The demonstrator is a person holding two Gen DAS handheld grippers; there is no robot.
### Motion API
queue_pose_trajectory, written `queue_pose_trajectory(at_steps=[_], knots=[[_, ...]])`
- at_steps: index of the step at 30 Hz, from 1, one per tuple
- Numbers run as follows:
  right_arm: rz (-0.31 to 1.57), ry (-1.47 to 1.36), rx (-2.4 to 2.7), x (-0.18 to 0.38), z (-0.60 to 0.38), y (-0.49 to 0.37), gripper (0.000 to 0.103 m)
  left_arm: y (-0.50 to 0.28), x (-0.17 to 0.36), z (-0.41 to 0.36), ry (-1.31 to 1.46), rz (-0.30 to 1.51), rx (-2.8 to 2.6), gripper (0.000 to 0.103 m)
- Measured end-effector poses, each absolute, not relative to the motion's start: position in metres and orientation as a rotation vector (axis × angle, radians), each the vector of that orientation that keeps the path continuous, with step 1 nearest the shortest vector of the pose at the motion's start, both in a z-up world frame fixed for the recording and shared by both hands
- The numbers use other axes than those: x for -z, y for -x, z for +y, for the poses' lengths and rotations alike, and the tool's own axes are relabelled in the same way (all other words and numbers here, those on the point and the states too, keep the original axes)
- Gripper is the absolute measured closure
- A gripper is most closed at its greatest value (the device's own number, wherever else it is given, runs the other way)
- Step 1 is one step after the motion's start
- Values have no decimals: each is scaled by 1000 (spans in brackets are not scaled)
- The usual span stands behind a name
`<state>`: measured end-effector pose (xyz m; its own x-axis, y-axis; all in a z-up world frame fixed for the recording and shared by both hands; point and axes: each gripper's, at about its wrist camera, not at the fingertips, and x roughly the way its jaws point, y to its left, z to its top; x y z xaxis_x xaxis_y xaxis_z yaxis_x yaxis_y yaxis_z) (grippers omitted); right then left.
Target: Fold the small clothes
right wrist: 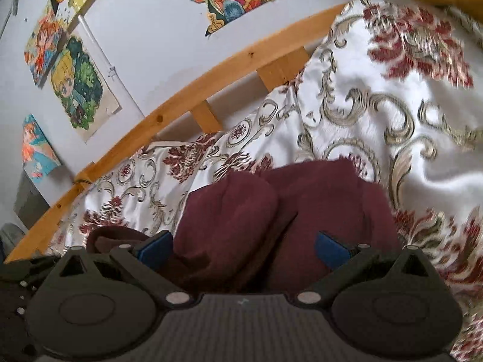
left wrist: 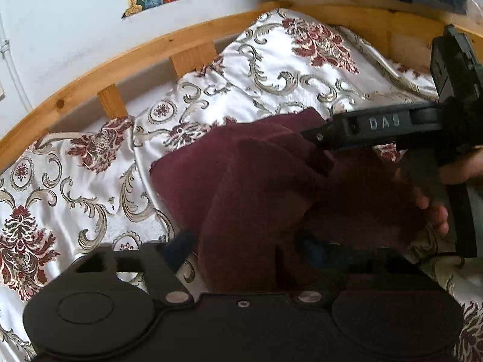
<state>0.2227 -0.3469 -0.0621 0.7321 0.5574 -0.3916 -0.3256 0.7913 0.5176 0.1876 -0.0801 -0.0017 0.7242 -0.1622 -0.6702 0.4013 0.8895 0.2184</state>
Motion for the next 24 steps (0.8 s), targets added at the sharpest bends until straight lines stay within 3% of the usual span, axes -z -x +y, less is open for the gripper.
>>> queue_pose_trajectory(at_steps=[2,5,8,9,12,15,24], knots=[[579,-502,-527,67,-352,-224,7,-187,4,-81,-372,693,299,61],[589,-552,-539,71,-354,-227,16,-184,4,-81,-366,694,311,71],[591,-552,-544,72,-351,-226,28,-179,4,-83,-388,688,323,75],[592,-552,-545,72,-350,-226,36,-177,5,-84,-398,683,327,76],[596,-549,-540,73,-349,-226,74,-168,8,-93,-453,664,340,77],[578,-542,-513,75,-355,-224,92,-159,11,-106,-538,630,356,79],[436,-283,-419,40,-361,-195,94,-143,15,-139,-616,574,422,80]])
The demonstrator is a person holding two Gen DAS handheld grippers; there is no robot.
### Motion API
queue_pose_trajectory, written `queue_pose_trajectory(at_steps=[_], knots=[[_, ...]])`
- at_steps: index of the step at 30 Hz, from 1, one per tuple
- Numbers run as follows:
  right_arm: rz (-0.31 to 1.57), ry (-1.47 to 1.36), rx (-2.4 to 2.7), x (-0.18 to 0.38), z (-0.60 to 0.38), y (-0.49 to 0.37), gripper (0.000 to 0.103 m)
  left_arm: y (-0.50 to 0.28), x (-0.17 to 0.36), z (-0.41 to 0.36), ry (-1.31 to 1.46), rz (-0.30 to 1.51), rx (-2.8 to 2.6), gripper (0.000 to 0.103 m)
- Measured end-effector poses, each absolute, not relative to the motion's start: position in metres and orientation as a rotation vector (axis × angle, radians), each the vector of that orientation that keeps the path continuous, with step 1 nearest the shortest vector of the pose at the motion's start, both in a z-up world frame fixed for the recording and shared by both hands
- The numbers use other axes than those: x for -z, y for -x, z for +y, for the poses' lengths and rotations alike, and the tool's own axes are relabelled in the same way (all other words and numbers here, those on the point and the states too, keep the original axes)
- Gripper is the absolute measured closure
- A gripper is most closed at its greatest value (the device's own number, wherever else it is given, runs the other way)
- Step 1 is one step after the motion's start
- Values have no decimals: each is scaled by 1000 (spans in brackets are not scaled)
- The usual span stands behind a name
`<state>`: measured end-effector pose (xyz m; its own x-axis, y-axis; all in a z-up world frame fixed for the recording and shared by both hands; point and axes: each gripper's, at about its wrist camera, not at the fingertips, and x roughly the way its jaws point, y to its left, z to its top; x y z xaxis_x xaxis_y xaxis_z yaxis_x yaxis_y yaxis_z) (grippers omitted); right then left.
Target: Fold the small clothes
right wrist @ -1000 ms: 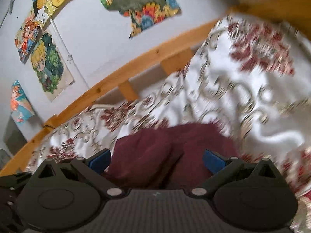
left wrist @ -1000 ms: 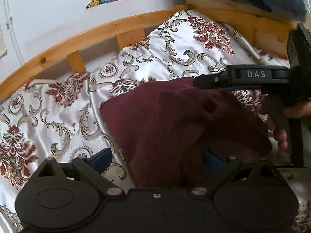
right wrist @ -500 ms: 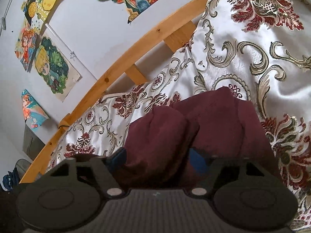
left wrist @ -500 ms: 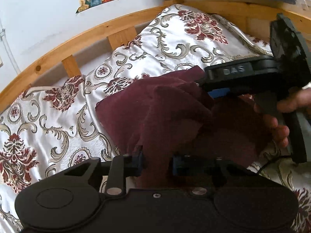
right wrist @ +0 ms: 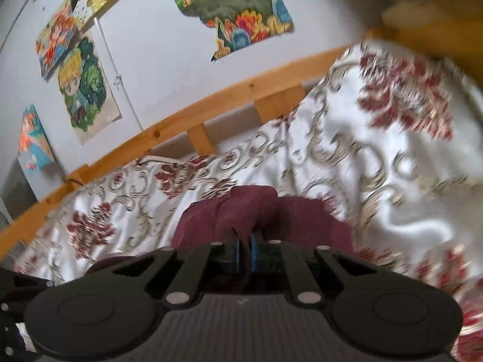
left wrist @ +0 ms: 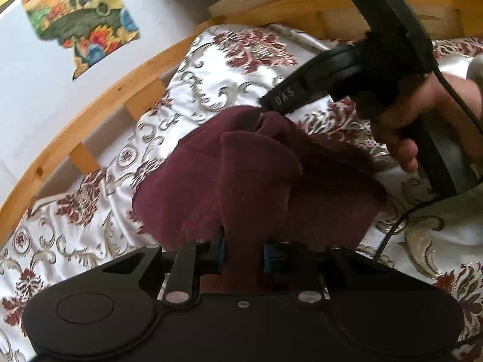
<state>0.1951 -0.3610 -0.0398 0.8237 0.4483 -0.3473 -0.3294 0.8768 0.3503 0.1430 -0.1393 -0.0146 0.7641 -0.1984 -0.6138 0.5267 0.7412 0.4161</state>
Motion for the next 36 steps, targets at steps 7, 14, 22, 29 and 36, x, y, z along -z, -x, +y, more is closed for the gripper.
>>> queue_pose_trajectory(at_steps=[7,14,22,29,36], knots=[[489,-239,-345,48,-375,-181,94,-135,26,-153,-613,567,434,80],[500,-252,-312,54,-383,-180,94,-131,36,-161,-590,556,432,80],[505,-224,-268,56,-385,-180,94,-131,42,-170,-576,560,434,76],[509,-232,-272,63,-387,-188,94,-137,36,-164,-463,594,424,68],[511,-217,-272,62,-383,-190,94,-144,25,-148,-249,654,470,40]])
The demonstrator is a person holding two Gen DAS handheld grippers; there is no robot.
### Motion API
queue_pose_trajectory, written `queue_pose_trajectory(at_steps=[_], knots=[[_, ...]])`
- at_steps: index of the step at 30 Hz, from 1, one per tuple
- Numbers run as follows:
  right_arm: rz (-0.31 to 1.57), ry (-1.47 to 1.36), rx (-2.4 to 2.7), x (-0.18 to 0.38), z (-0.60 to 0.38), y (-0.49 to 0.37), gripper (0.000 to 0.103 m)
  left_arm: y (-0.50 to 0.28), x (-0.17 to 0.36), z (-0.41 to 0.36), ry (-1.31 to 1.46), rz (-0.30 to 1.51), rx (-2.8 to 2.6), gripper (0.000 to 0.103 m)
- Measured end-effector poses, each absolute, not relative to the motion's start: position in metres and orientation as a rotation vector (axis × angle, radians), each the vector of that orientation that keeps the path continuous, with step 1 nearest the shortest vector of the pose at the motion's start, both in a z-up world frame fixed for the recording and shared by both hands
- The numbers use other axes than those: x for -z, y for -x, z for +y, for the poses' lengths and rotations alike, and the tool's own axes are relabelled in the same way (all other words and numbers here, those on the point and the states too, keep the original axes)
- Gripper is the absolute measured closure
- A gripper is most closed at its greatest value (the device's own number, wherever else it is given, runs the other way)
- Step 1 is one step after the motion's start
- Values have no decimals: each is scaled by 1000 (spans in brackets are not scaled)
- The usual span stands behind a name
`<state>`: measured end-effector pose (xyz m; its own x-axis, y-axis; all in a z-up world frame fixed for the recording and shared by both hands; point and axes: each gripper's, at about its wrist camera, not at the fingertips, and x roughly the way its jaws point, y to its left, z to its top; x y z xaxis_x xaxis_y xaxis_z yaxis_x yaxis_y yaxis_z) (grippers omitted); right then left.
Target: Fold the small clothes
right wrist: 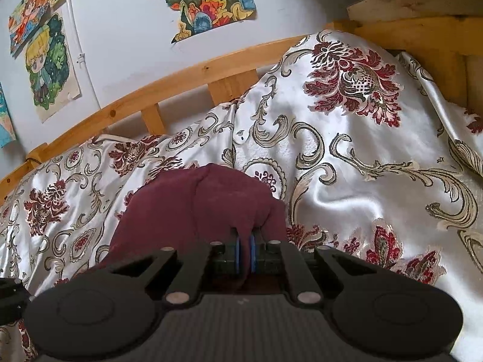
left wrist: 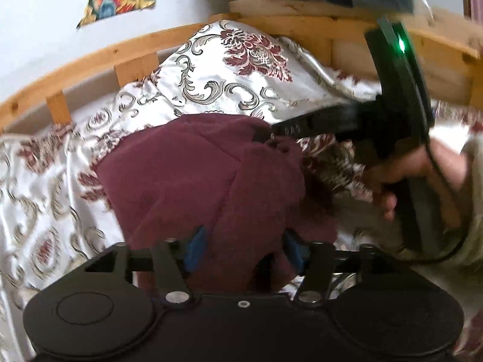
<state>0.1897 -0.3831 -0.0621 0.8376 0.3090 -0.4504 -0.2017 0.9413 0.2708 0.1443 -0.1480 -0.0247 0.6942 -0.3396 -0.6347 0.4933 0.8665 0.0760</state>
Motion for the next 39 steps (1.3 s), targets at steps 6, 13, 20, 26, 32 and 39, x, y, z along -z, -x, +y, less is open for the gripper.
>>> queue_pose_trajectory(at_steps=[6,13,20,26,32,39], knots=[[515,-206,-271,62,-380,-187,94,-143,24,-149,-253,665,460,40],[512,-198,-256,64,-379,-185,93,-143,22,-145,-221,675,463,40],[510,-197,-254,64,-379,-185,93,-144,21,-144,-207,678,465,39],[506,-188,-253,64,-378,-186,93,-145,18,-136,-122,682,497,31],[504,-194,-255,64,-378,-186,93,-146,6,-101,141,675,489,20],[505,-213,-265,65,-378,-188,93,-168,5,-60,376,705,305,17]])
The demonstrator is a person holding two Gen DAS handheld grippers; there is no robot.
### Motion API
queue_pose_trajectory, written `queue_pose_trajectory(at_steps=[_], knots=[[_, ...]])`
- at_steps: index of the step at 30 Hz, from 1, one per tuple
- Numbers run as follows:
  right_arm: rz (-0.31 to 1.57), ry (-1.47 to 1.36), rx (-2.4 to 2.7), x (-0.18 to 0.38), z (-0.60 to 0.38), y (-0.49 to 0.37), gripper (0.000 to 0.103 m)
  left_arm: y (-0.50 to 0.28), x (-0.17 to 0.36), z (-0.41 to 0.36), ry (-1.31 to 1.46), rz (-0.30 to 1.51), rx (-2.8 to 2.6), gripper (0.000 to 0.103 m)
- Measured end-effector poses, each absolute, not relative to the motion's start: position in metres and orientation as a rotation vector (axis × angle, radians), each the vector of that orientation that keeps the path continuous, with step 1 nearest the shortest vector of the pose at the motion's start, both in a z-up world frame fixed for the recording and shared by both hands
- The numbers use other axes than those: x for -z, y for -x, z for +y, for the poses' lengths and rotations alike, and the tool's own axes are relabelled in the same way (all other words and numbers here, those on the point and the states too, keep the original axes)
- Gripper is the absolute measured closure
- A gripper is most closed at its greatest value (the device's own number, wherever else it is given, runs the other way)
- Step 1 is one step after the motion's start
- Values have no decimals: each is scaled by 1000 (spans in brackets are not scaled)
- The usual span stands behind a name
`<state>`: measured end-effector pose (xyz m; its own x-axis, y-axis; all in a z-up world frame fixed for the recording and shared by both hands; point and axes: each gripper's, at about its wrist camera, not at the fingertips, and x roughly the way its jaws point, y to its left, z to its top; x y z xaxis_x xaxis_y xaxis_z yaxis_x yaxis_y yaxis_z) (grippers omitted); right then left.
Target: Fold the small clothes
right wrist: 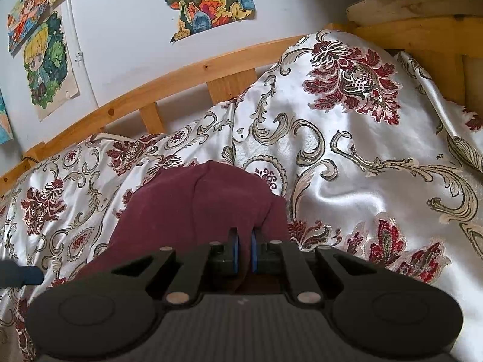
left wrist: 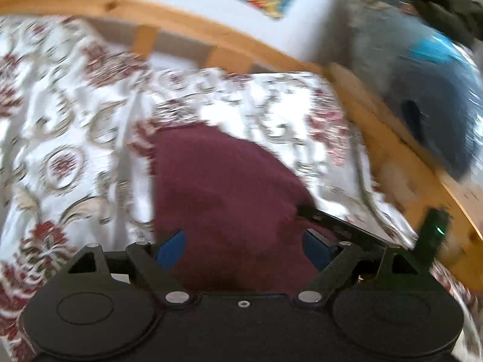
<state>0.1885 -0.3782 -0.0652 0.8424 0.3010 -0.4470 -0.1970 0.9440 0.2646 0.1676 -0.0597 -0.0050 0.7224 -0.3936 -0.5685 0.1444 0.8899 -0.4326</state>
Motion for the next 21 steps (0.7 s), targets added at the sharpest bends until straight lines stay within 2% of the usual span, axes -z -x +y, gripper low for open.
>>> queue_pose_trajectory(at_steps=[5,10,14,18,21], knots=[[515,-172,-289,66,-370,-184,93,-186,22,-59,327,816,223,20],[520,-82,-301,68,-358,-176,92,-178,42,-49,322,838,210,17],[531,-93,-273,67,-361,-174,86,-178,50,-49,344,849,217,15],[541,-121,-237,57,-370,-164,48,-176,52,-59,303,842,233,15],[555,-155,-240,49,-375,-154,41,-176,57,-57,326,848,240,15]])
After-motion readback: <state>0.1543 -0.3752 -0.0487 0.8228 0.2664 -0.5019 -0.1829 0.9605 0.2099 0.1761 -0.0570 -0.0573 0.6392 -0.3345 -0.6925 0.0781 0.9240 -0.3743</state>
